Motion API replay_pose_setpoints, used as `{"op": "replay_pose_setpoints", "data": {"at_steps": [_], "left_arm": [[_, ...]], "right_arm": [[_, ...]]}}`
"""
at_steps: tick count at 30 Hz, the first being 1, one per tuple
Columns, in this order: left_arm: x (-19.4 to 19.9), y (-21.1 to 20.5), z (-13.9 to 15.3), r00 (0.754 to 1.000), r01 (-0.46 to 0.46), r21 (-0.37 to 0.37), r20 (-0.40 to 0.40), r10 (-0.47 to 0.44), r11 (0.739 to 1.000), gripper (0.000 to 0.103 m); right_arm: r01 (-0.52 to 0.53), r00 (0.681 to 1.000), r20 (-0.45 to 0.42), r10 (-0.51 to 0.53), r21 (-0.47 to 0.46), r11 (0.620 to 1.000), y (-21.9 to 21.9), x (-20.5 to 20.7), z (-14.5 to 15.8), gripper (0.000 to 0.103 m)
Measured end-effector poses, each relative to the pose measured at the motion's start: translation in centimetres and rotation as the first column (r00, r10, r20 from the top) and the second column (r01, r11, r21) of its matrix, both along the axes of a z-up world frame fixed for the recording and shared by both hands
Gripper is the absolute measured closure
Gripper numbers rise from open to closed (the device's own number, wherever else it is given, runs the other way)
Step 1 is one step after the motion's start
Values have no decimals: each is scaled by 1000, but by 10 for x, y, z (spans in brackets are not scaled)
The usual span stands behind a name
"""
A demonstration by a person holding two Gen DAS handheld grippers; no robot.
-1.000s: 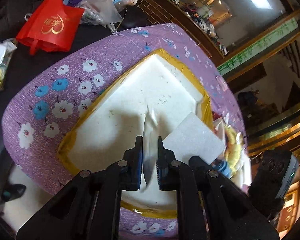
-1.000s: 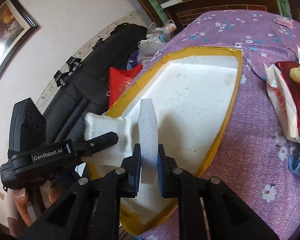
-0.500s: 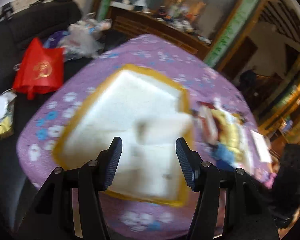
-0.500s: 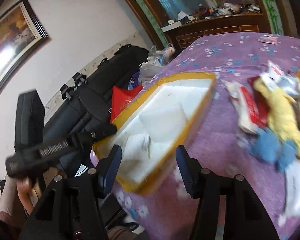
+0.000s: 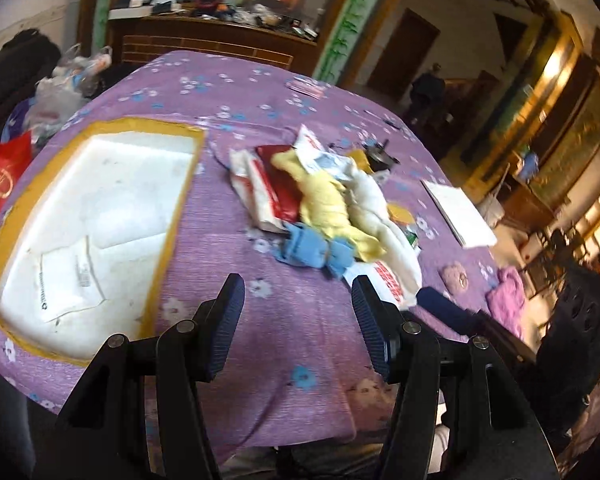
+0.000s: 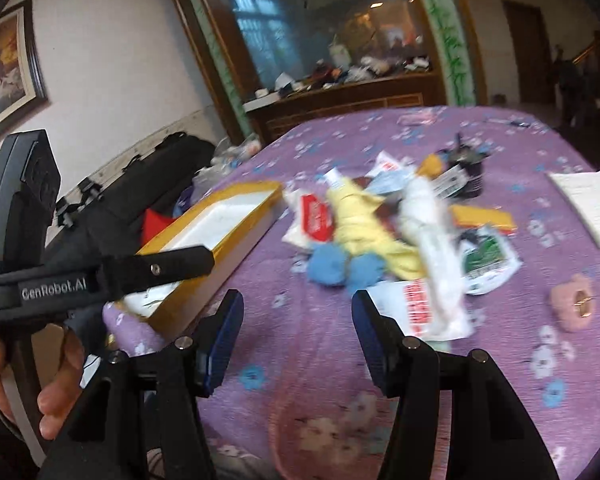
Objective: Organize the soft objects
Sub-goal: 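Grasp the white towel with the right tool while the left grasps the yellow towel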
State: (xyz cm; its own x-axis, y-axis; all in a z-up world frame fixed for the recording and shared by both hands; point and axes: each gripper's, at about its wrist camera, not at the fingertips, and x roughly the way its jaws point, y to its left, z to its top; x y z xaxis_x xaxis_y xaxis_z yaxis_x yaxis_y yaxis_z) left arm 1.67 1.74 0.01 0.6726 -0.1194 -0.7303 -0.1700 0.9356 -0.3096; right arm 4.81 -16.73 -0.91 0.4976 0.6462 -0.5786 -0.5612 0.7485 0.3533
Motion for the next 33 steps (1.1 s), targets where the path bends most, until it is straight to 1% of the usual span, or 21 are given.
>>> {"op": "replay_pose_setpoints", "data": {"at_steps": [4, 6, 9, 11, 13, 16, 18, 22, 24, 25, 27, 28, 30, 31, 32, 33], "left_arm": [[6, -5, -5, 1000, 13, 4, -5, -13, 1000, 47], [6, -8, -12, 1000, 16, 1, -15, -16, 1000, 47], [11, -12, -22, 999, 15, -9, -29, -16, 1000, 47], [17, -10, -29, 999, 3, -18, -50, -4, 1000, 47], [22, -11, -38, 998, -1, -45, -65, -2, 999, 47], [30, -10, -49, 996, -4, -89, -84, -4, 996, 47], [36, -9, -53, 996, -9, -101, -88, 0, 995, 47], [61, -10, -50, 997, 0, -106, -82, -9, 994, 47], [83, -8, -49, 996, -12, -107, -91, 2, 994, 47], [92, -9, -50, 995, -22, -107, -102, 11, 994, 47], [113, -9, -51, 996, -11, -130, -84, 0, 991, 47], [123, -10, -52, 997, -13, -124, -80, 3, 992, 47], [138, -12, -57, 996, -26, -119, -90, 15, 993, 47], [144, -13, -59, 995, -19, -135, -96, 6, 991, 47], [148, -15, -62, 996, -5, -144, -92, -9, 990, 49], [151, -18, -64, 996, 1, -129, -91, -12, 992, 55]], "right_arm": [[21, 1000, 16, -21, -1, 1000, -4, 0, 0, 46], [36, 999, 27, -36, -6, 999, -2, 1, 0, 46], [22, 1000, -11, -22, 17, 1000, -8, 7, -8, 46], [27, 1000, -16, -27, 18, 999, -16, 5, -14, 46], [23, 999, -35, -22, 29, 999, -23, 6, -20, 46], [39, 995, -93, -34, 58, 998, -31, 20, -28, 46], [67, 993, -97, -62, 50, 997, -35, 27, -30, 46], [115, 983, -148, -106, 60, 992, -42, 54, -30, 46], [143, 974, -189, -128, 68, 987, -42, 78, -31, 46], [159, 970, -196, -143, 66, 985, -42, 86, -30, 46], [175, 968, -197, -157, 73, 982, -41, 100, -29, 47], [173, 969, -195, -155, 79, 982, -38, 107, -28, 47], [182, 964, -208, -166, 60, 981, -33, 122, -29, 47], [169, 966, -209, -156, 49, 984, -29, 126, -30, 47], [163, 966, -209, -153, 32, 986, -25, 131, -32, 47], [161, 966, -209, -154, 16, 987, -21, 135, -36, 47]]}}
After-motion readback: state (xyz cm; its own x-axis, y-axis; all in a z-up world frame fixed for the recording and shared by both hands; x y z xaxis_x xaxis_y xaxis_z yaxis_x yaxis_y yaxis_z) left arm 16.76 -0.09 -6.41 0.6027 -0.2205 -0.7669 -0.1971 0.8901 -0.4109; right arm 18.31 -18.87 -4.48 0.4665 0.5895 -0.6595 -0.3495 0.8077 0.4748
